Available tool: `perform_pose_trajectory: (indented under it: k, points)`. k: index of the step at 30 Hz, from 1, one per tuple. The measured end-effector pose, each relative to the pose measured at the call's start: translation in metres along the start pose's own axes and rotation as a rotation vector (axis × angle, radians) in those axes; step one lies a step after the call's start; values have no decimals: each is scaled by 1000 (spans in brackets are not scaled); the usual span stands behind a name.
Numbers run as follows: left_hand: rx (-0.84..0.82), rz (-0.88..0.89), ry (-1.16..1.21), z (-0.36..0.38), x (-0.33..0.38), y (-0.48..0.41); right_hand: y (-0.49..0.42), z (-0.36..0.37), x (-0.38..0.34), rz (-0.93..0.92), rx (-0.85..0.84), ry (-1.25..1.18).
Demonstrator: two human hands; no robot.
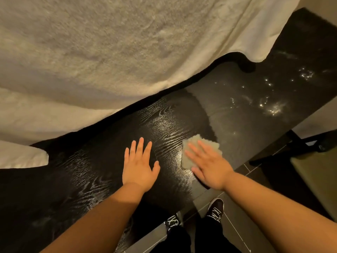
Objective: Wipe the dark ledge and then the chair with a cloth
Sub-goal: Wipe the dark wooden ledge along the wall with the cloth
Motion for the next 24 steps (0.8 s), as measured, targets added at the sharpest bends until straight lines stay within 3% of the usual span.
perform_pose_trajectory:
  k: [3, 6, 10, 13, 19, 22, 24]
  points:
    - [8, 0, -10, 0, 0, 0, -1, -7, 46, 272, 14, -50]
    - [7, -2, -23, 0, 0, 0, 4, -3, 28, 380, 71, -118]
    - [29, -2, -12, -1, -1, 0, 22, 14, -44, 188, 41, -67]
    - [20, 0, -23, 0, -1, 2, 30, 15, -44, 17, 14, -21]
    - [11, 12, 12, 0, 0, 5, 32, 6, 16, 202, 20, -15]
    - [10, 12, 31, 2, -1, 10, 36, 13, -25, 263, 91, -50]
    - [9, 13, 21, 3, -1, 13, 42, 26, -74, 132, 85, -37]
Point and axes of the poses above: each hand's wrist, its own y-axis away from the middle knuckle, its own z-axis out of the palm, x = y × z, the point moved 9 cm from there along -y, towards the middle knuckle, and after that the axes turned 5 degrees about -x, right-handed, at the moved point
